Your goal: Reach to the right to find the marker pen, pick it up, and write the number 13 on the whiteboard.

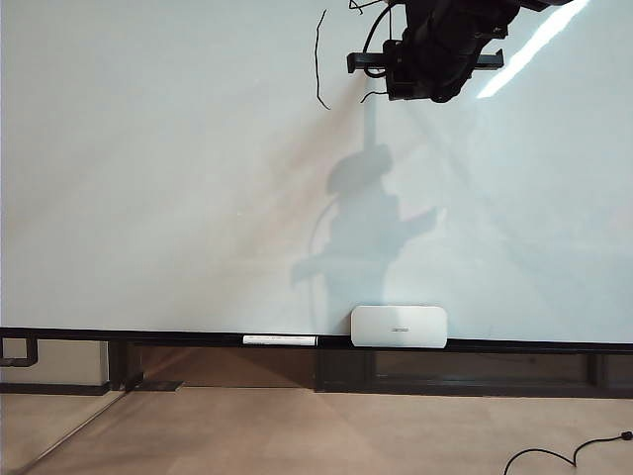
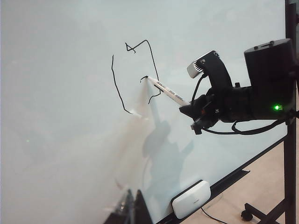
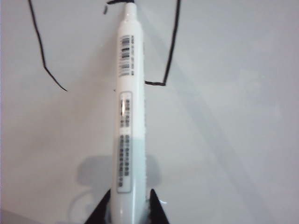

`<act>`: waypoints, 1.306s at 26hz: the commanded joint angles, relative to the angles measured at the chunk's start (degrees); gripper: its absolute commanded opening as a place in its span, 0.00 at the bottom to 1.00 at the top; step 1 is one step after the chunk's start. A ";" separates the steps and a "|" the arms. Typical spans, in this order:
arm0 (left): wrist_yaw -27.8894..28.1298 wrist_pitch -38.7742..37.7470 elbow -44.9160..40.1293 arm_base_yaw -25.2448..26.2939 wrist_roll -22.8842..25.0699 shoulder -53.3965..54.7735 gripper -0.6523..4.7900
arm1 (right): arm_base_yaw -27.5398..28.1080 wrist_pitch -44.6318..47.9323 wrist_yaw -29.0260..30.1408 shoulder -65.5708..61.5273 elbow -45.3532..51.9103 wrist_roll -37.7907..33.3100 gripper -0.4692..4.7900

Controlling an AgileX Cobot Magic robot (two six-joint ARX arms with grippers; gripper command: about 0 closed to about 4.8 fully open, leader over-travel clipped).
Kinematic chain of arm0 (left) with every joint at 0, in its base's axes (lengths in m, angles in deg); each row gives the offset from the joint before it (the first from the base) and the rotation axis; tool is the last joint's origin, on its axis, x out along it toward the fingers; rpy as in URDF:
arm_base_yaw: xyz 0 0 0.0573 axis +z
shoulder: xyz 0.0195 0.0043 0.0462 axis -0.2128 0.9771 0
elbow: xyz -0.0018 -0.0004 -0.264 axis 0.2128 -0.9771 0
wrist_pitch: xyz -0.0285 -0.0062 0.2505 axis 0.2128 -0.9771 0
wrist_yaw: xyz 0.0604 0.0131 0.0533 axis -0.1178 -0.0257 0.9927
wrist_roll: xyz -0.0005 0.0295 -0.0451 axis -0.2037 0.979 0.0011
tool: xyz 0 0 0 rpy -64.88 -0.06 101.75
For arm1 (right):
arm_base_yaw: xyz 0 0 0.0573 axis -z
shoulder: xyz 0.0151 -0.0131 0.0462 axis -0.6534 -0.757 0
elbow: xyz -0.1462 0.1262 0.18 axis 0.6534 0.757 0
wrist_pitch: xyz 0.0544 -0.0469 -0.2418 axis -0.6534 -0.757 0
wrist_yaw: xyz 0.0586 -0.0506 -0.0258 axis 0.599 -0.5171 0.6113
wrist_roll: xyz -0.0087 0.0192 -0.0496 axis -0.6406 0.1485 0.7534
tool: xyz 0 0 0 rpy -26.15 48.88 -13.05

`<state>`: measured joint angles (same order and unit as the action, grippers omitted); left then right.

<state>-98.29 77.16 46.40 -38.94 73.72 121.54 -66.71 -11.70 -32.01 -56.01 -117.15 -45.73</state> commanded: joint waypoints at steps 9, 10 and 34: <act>0.07 0.52 0.37 -0.04 0.79 -0.15 0.11 | 0.11 -1.14 -5.27 1.75 -0.33 -0.33 0.08; 0.07 0.52 0.37 -0.04 0.79 -0.15 0.11 | 0.11 -1.14 -5.44 1.75 -0.33 -0.33 0.08; 5.53 -1.25 0.39 -0.04 1.38 -0.68 0.11 | 0.07 -3.54 -6.69 5.14 -0.31 -0.52 0.08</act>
<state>-95.07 75.63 46.40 -38.94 74.97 121.15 -66.71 -15.63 -38.06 -52.47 -117.12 -45.99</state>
